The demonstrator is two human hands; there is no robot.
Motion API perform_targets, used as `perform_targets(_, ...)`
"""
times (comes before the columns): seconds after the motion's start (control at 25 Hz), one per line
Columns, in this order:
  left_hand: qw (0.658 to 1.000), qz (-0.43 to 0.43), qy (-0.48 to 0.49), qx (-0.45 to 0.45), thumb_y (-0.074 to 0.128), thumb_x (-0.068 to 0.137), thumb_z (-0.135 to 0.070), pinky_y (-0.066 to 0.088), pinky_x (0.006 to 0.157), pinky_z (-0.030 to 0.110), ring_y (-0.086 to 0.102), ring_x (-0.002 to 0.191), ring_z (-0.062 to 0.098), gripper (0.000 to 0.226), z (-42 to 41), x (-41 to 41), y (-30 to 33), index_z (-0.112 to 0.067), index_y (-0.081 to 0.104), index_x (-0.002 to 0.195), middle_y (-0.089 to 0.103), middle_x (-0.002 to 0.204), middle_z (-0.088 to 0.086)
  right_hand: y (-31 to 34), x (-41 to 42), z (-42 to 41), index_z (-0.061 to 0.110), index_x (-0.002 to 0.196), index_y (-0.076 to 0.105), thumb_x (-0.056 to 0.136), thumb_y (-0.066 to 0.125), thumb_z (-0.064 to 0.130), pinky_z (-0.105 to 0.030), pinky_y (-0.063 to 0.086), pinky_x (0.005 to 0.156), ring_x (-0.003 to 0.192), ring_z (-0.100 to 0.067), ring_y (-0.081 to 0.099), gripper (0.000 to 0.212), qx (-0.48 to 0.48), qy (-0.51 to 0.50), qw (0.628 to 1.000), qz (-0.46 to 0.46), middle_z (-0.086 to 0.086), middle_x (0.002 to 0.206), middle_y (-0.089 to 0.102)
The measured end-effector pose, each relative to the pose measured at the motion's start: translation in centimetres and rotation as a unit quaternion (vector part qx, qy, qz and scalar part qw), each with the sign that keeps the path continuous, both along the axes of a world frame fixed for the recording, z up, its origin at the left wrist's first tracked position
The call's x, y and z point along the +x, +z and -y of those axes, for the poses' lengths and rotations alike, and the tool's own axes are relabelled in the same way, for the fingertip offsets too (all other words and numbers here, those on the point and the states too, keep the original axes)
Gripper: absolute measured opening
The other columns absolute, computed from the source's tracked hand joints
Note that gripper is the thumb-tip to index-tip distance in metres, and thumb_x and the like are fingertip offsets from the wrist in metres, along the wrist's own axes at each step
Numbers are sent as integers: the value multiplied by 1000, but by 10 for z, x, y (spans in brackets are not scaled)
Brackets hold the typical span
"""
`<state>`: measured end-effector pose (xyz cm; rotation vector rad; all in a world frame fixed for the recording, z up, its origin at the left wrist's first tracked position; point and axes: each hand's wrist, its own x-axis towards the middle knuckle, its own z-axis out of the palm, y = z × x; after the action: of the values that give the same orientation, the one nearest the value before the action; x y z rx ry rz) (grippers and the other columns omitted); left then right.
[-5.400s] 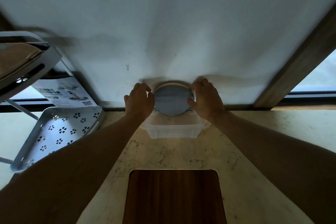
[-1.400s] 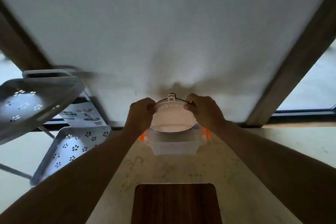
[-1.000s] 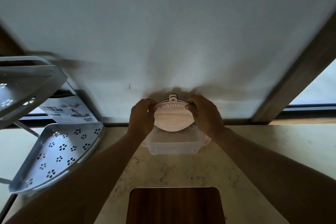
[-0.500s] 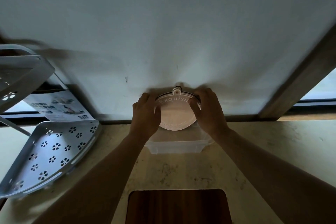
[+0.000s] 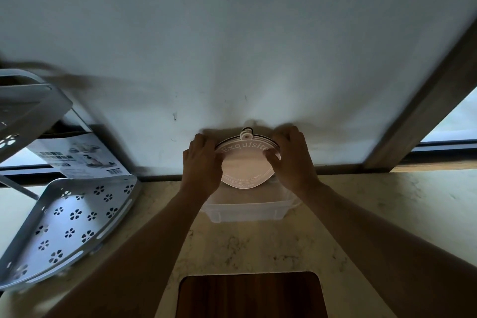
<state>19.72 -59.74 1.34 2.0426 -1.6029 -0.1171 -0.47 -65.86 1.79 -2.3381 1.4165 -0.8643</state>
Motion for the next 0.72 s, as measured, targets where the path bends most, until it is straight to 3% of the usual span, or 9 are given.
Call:
perform_targets(0.24, 999, -35, -6, -29, 54, 94, -9, 34, 91, 40, 46, 111, 34, 26, -1, 0, -1, -8, 52, 120, 55, 122, 15, -3, 1, 2, 10, 110, 60, 92, 62, 24, -38, 35, 85, 106, -30, 49, 23, 13, 15, 1000, 6, -9, 112, 64)
perform_targets(0.4, 999, -32, -16, -35, 53, 92, -6, 32, 87, 39, 45, 106, 34, 17, -4, -2, 0, -6, 53, 109, 58, 111, 15, -6, 1, 2, 10, 106, 59, 92, 62, 22, -36, 31, 84, 106, -30, 49, 19, 22, 17, 1000, 12, -9, 104, 66)
perform_targets(0.72, 1000, -1, 0, -13, 58, 89, -9, 37, 92, 45, 43, 110, 38, 22, -2, 0, 1, -2, 58, 110, 48, 124, 21, -6, 2, 2, 9, 108, 62, 91, 64, 19, -39, 38, 88, 107, -33, 49, 20, 7, 6, 1000, -23, -13, 112, 60)
